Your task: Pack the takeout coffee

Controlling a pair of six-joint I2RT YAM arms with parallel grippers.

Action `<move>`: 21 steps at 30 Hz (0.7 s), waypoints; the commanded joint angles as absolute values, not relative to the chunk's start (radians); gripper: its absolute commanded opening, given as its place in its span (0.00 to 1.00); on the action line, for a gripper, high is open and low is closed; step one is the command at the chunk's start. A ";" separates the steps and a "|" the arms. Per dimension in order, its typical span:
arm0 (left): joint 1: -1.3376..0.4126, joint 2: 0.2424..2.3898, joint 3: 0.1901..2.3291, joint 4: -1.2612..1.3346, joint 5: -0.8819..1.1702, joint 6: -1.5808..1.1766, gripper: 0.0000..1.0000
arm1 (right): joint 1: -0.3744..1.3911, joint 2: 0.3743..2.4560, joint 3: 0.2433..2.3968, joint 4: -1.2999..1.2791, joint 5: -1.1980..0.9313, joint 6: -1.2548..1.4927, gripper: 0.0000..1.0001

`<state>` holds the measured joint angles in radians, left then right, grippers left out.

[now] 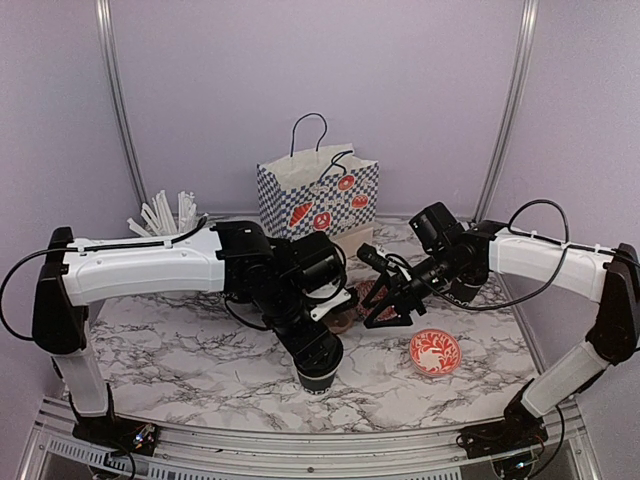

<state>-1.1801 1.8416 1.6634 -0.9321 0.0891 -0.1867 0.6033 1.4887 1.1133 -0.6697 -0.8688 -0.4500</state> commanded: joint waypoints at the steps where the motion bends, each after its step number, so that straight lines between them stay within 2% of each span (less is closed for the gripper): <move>1: -1.186 1.885 1.703 -0.995 0.077 -0.161 0.70 | 0.608 1.482 1.122 -0.689 -0.868 -0.466 0.74; 21: -1.203 1.875 1.748 -1.065 0.025 -0.156 0.70 | 0.609 1.479 1.114 -0.688 -0.867 -0.470 0.74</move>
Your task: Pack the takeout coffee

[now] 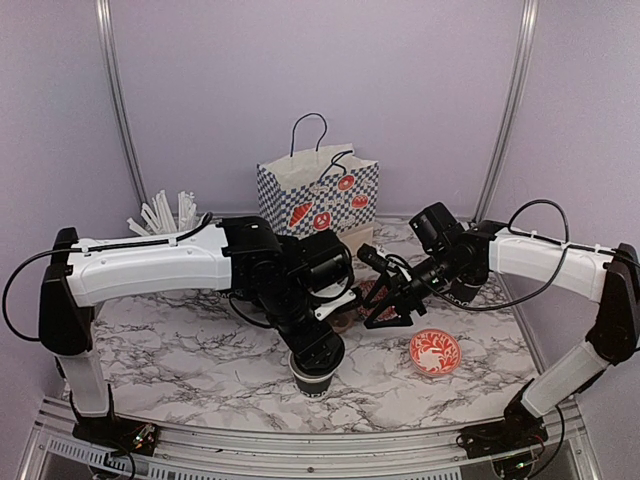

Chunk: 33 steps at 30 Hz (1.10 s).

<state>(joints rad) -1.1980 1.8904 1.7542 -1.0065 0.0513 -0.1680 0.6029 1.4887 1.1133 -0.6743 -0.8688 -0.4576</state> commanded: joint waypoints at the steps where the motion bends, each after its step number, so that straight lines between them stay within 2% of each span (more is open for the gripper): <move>1: -1.203 1.880 1.745 -1.072 0.017 -0.155 0.70 | 0.608 1.480 1.114 -0.690 -0.867 -0.471 0.74; 33: -1.211 1.970 1.795 -1.083 0.054 -0.126 0.72 | 0.608 1.473 1.101 -0.693 -0.862 -0.484 0.74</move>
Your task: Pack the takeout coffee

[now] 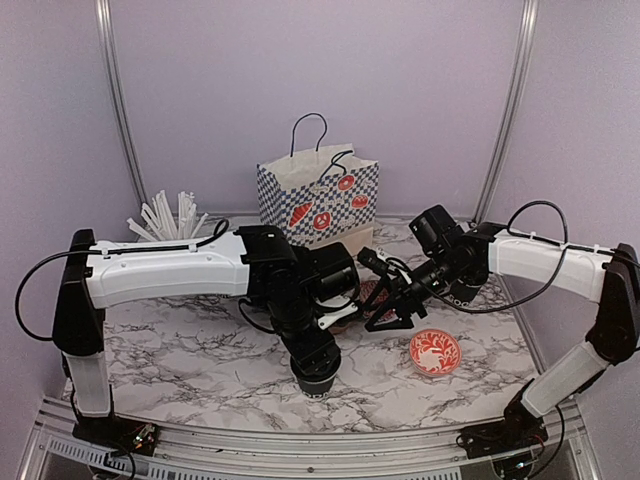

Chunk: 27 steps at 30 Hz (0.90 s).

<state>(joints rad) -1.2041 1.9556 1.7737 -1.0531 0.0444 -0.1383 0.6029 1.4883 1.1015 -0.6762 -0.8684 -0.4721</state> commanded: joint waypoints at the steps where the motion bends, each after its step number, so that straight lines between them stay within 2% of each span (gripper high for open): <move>1: -1.212 1.970 1.795 -1.083 0.051 -0.127 0.73 | 0.609 1.473 1.101 -0.693 -0.862 -0.484 0.74; 3: -1.212 1.969 1.795 -1.082 0.041 -0.130 0.75 | 0.608 1.474 1.101 -0.694 -0.862 -0.484 0.73; 4: -1.213 1.967 1.795 -1.082 0.034 -0.131 0.82 | 0.608 1.474 1.101 -0.695 -0.862 -0.483 0.73; 5: -1.215 1.966 1.796 -1.082 0.026 -0.130 0.96 | 0.609 1.474 1.103 -0.697 -0.864 -0.483 0.74; 6: -1.216 1.963 1.798 -1.082 0.018 -0.129 0.99 | 0.608 1.475 1.104 -0.698 -0.864 -0.484 0.74; 17: -1.227 1.825 1.800 -1.078 -0.100 -0.166 0.99 | 0.609 1.454 1.098 -0.727 -0.815 -0.459 0.77; 18: -1.227 1.802 1.784 -1.071 -0.124 -0.182 0.99 | 0.608 1.458 1.096 -0.734 -0.821 -0.450 0.82; 19: -1.227 1.777 1.756 -1.053 -0.153 -0.196 0.99 | 0.609 1.458 1.086 -0.731 -0.838 -0.430 0.95; 20: -1.225 1.745 1.715 -1.025 -0.175 -0.216 0.99 | 0.609 1.451 1.067 -0.715 -0.862 -0.406 0.98; 25: -1.190 1.584 1.461 -0.739 -0.171 -0.385 0.98 | 0.608 1.457 1.014 -0.649 -0.993 -0.309 0.99; 27: -1.164 1.527 1.360 -0.614 -0.108 -0.467 0.94 | 0.611 1.501 1.029 -0.662 -1.014 -0.302 0.93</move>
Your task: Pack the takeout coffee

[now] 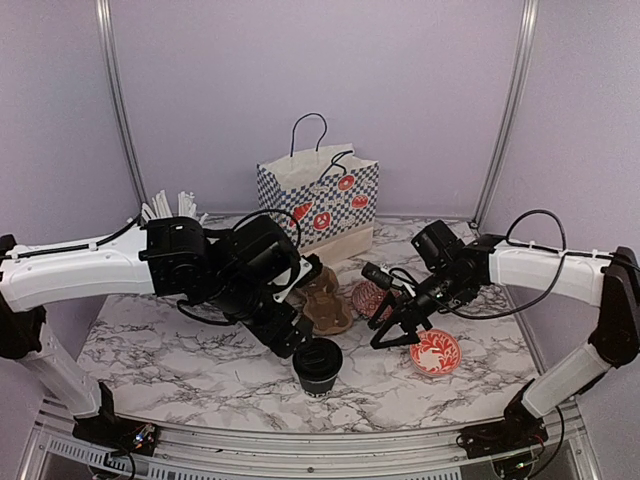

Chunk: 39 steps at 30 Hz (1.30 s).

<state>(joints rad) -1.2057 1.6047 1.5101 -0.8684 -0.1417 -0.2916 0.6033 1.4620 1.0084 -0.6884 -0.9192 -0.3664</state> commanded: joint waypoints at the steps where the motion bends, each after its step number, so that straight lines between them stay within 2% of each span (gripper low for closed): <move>1: -1.157 1.501 1.311 -0.549 -0.083 -0.499 0.92 | 0.611 1.524 1.037 -0.671 -1.029 -0.302 0.85; 5: -1.138 1.425 1.145 -0.356 -0.022 -0.604 0.89 | 0.618 1.599 1.054 -0.702 -1.110 -0.298 0.74; 12: -1.131 1.434 1.048 -0.229 0.054 -0.665 0.84 | 0.670 1.677 1.070 -0.714 -1.205 -0.298 0.59; 30: -1.129 1.540 1.028 -0.195 0.115 -0.688 0.67 | 0.720 1.815 1.159 -0.761 -1.233 -0.327 0.43; 39: -1.132 1.571 1.020 -0.183 0.117 -0.705 0.62 | 0.720 1.863 1.197 -0.793 -1.261 -0.342 0.41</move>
